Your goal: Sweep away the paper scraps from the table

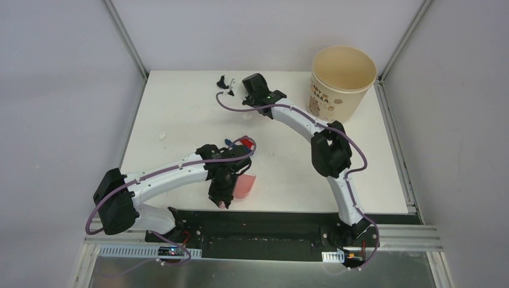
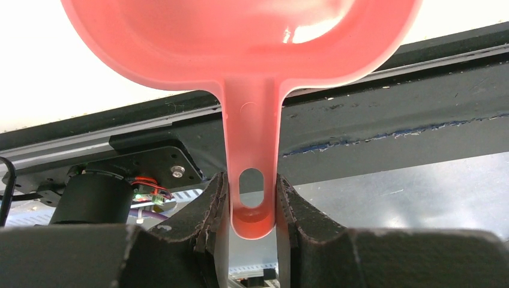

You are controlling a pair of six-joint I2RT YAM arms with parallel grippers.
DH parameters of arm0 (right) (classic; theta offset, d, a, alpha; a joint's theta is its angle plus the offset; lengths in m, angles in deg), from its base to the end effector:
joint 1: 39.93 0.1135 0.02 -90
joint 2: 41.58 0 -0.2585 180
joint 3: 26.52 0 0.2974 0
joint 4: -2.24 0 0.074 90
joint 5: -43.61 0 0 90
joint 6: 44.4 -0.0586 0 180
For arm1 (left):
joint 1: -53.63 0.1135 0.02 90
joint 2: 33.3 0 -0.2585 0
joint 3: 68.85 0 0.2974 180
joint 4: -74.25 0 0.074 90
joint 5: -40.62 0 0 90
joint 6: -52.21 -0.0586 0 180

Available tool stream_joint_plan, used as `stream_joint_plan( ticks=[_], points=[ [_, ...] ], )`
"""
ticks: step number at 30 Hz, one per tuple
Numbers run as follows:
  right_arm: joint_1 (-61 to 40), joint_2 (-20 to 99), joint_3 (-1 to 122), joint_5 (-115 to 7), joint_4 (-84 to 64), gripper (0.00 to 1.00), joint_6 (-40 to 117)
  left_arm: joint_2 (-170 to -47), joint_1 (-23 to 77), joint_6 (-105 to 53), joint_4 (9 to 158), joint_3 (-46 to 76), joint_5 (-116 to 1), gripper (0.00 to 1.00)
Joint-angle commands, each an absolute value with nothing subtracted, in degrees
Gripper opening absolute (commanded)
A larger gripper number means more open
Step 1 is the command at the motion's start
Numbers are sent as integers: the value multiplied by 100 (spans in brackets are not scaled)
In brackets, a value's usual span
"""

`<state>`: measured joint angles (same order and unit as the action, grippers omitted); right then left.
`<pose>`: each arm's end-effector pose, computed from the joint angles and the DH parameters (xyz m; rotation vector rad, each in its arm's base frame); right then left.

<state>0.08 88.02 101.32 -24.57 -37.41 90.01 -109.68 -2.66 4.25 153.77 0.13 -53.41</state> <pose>0.4570 0.3551 0.2186 -1.3771 1.8118 -0.4760 0.1415 -0.2195 0.1942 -0.3900 -3.0961 0.1353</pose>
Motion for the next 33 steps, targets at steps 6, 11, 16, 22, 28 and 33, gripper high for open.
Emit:
stream_joint_plan(
  ticks=[6, 11, 16, 22, 28, 33],
  points=[
    [411, 7977, 9778, -3977, -4189, 0, 9316, -10631, -312, 687, 15299, -355, -5416, 0],
    [600, 7656, 9463, -4800, -5091, 0, 9145, -10770, -314, 638, 15190, -443, -5311, 0],
    [839, 7233, 9152, -5535, -6148, 0, 8627, -11086, -314, 542, 14926, -432, -5289, 0],
    [1150, 6744, 9154, -6796, -7598, 0, 7797, -11383, -305, 445, 14609, -409, -5265, 0],
    [1110, 6104, 9375, -7236, -8201, 0, 6956, -11366, -313, 312, 14311, -389, -5045, 0],
    [865, 5597, 9307, -6414, -7754, 0, 6476, -10806, -354, -30, 13616, -802, -4970, 0]
  ],
)
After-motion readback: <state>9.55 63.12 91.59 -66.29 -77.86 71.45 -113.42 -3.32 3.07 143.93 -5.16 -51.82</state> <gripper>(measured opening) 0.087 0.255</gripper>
